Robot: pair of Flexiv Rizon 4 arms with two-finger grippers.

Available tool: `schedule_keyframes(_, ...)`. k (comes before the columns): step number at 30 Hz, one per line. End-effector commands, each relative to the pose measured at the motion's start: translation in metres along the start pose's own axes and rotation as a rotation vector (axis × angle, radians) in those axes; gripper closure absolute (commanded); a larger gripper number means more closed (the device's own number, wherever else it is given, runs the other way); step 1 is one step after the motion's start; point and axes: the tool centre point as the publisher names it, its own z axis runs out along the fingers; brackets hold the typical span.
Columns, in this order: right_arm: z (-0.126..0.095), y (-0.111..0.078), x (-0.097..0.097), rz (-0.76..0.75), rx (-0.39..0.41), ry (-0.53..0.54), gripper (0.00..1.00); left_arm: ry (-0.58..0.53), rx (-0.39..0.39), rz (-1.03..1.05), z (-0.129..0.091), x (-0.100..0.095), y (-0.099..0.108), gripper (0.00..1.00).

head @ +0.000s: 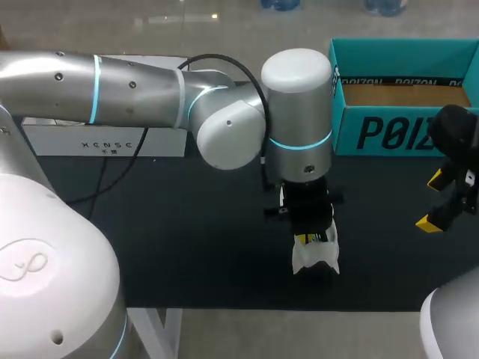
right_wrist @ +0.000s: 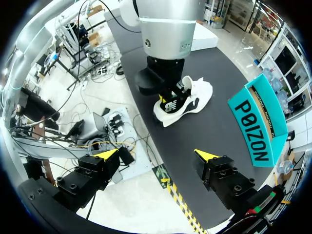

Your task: Take the shoe out of the shoebox, open the shoe tongue, remove and reinsert the insole, then place the shoe into the shoebox

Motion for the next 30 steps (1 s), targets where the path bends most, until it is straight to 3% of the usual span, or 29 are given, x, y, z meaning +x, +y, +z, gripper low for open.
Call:
schedule_keyframes(1,0.0,0.004,-0.002,0.001,0.008,0.006,0.0,-0.009,-0.011,0.005,-0.008,-0.009,0.004,1.0)
schedule_keyframes(7,0.0,0.004,-0.002,0.001,0.008,0.006,0.0,0.003,-0.03,0.05,-0.004,-0.021,0.003,1.0)
schedule_keyframes(16,0.0,0.004,-0.002,0.001,0.008,0.006,0.0,0.107,-0.024,0.073,0.047,-0.023,0.001,1.0)
schedule_keyframes(21,0.0,0.004,-0.002,0.001,0.008,0.006,0.0,0.107,-0.037,0.085,0.072,-0.018,0.003,1.0)
schedule_keyframes(25,0.0,0.004,-0.002,0.001,0.008,0.006,0.0,0.098,-0.036,0.074,0.071,-0.014,0.005,1.0)
schedule_keyframes(30,0.0,0.004,-0.002,0.001,0.008,0.006,0.0,0.053,-0.072,0.076,0.048,-0.015,0.011,1.0)
